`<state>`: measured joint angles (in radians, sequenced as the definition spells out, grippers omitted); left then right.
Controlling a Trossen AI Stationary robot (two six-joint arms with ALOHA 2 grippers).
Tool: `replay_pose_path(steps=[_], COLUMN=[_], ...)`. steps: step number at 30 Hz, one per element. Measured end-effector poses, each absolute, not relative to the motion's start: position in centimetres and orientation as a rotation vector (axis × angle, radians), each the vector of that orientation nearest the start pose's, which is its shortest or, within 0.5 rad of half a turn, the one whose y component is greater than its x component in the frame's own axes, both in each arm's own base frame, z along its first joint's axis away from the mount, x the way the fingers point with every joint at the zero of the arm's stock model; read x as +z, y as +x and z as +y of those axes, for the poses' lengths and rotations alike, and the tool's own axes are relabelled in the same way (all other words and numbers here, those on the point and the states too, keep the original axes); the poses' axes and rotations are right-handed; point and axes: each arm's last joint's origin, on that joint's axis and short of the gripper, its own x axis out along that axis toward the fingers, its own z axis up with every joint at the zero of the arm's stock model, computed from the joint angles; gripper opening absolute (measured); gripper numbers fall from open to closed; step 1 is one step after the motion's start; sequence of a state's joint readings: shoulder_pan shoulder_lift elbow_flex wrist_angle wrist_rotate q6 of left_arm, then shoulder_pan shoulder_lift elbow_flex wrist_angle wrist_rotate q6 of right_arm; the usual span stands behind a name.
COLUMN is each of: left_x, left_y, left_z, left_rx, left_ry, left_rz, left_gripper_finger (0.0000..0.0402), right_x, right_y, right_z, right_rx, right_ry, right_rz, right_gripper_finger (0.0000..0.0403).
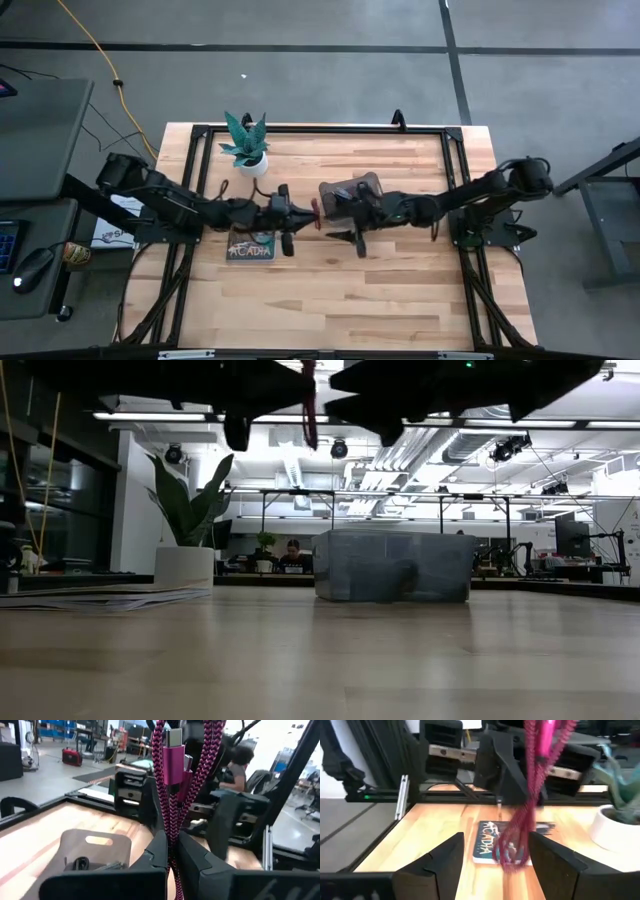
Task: Pick and place USB-C Cables
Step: Put the pink USB cable into the black bin
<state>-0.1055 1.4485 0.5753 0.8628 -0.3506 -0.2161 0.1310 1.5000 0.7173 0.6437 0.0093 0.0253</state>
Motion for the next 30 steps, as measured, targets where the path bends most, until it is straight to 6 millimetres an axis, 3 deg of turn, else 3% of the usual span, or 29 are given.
replay_pose_path(steps=[6, 23, 30], left_x=[21.6, 22.4, 21.1], left_y=[29.9, 30.6, 32.2], left_z=[-2.2, -3.3, -3.4], left_rx=[0.237, 0.125, 0.175], left_ry=[-0.212, -0.226, -0.201], left_rz=[-0.013, -0.037, 0.001], left_gripper_finger=[0.0000, 0.0000, 0.0000], right_x=[22.4, 22.6, 22.5], right_y=[31.9, 31.9, 31.8], right_z=[4.2, 4.1, 4.4], right_rx=[0.114, 0.085, 0.157], right_ry=[0.014, 0.075, 0.088], right_rz=[0.167, 0.155, 0.167], right_gripper_finger=[0.0211, 0.0211, 0.0211])
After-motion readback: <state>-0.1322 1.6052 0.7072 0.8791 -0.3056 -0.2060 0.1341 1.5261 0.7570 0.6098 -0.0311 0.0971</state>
